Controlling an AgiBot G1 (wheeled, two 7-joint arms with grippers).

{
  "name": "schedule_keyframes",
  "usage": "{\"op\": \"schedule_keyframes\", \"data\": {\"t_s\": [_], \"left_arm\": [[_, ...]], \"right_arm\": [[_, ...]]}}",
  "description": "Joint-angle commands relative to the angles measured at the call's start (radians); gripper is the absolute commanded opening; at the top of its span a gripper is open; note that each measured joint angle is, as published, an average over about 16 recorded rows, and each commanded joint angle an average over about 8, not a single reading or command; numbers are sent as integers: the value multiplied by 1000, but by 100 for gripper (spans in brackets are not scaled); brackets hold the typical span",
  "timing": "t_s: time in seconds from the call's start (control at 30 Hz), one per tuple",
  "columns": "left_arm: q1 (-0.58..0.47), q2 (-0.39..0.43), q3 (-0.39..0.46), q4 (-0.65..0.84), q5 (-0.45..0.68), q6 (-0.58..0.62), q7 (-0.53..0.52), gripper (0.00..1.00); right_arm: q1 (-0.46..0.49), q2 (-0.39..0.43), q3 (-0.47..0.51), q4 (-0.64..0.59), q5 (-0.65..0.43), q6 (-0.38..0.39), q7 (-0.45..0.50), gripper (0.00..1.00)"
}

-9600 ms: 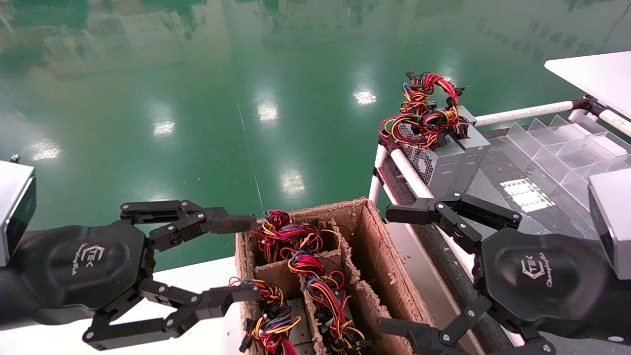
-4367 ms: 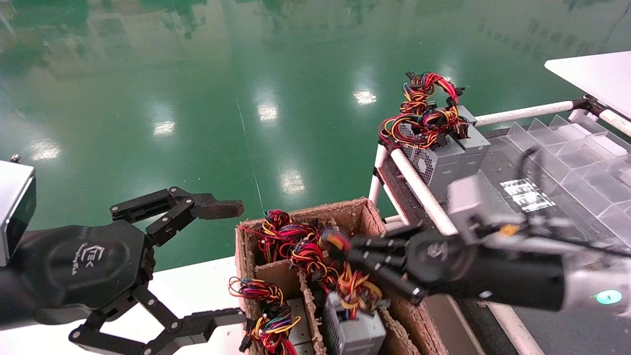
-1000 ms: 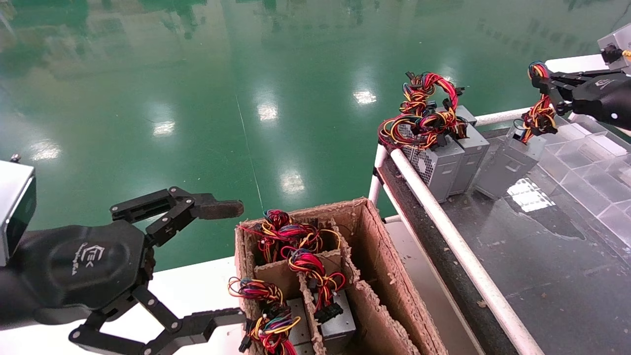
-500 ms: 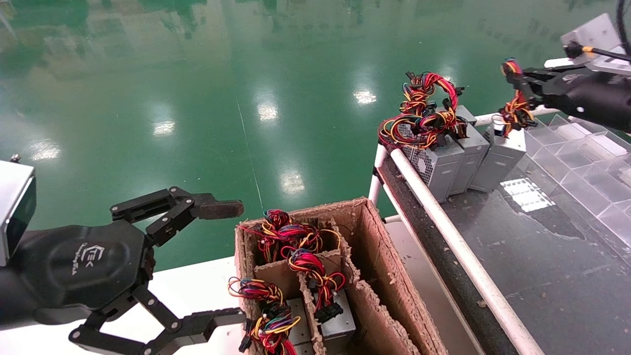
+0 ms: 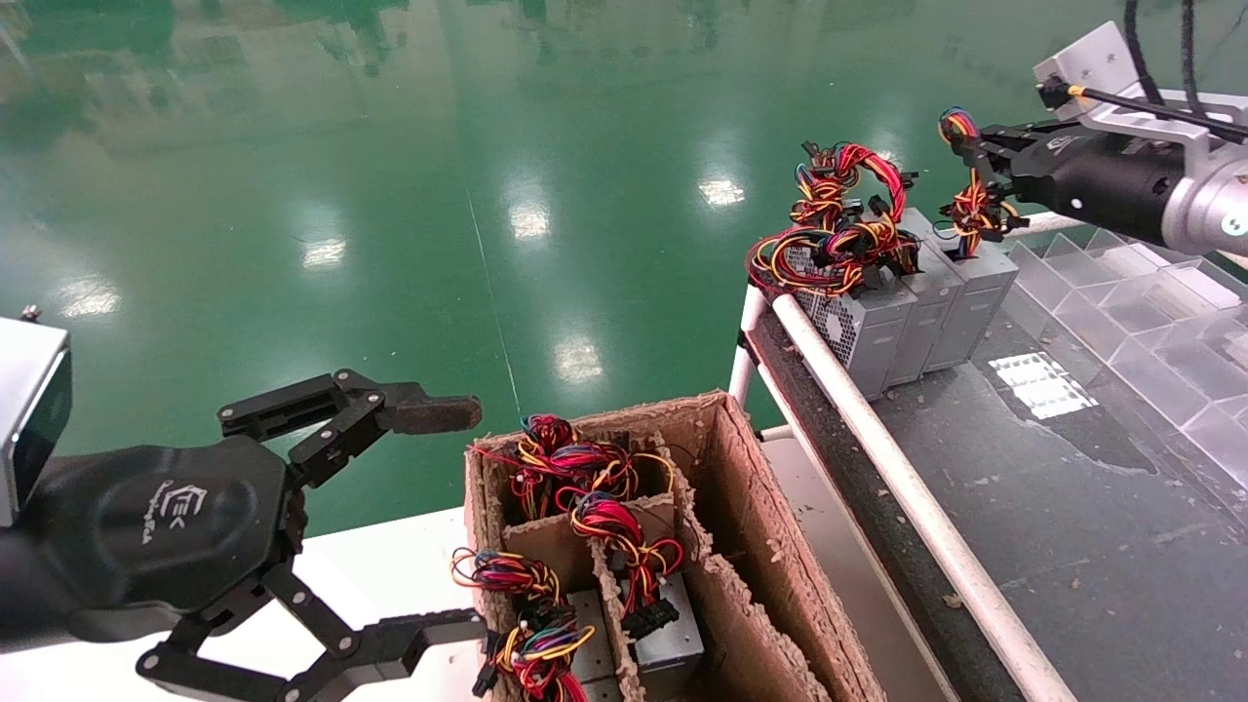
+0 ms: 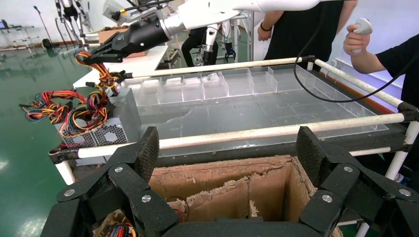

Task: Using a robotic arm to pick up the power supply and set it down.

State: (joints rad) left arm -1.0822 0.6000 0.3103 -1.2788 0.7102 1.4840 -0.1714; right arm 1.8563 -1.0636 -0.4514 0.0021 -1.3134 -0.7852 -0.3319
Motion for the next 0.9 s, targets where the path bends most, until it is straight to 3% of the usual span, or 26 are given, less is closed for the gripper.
{"op": "schedule_keyframes", "data": {"t_s": [0.03,0.2,0.7,0.9], "left_arm": [[0,0,0,0,0,0,0,100],[0,0,0,0,0,0,0,100],[0,0,1,0,-1,0,0,100],[0,0,1,0,-1,0,1,100]], "right_arm": [[-2,-10,-2,0,-2,9,-3,41],[-7,-14,-1,-2,-1,15,-4,100],[-2,6,-3,-3,-5,7,-5,100],[15,34,21,-1,31,-36,20,100]]}}
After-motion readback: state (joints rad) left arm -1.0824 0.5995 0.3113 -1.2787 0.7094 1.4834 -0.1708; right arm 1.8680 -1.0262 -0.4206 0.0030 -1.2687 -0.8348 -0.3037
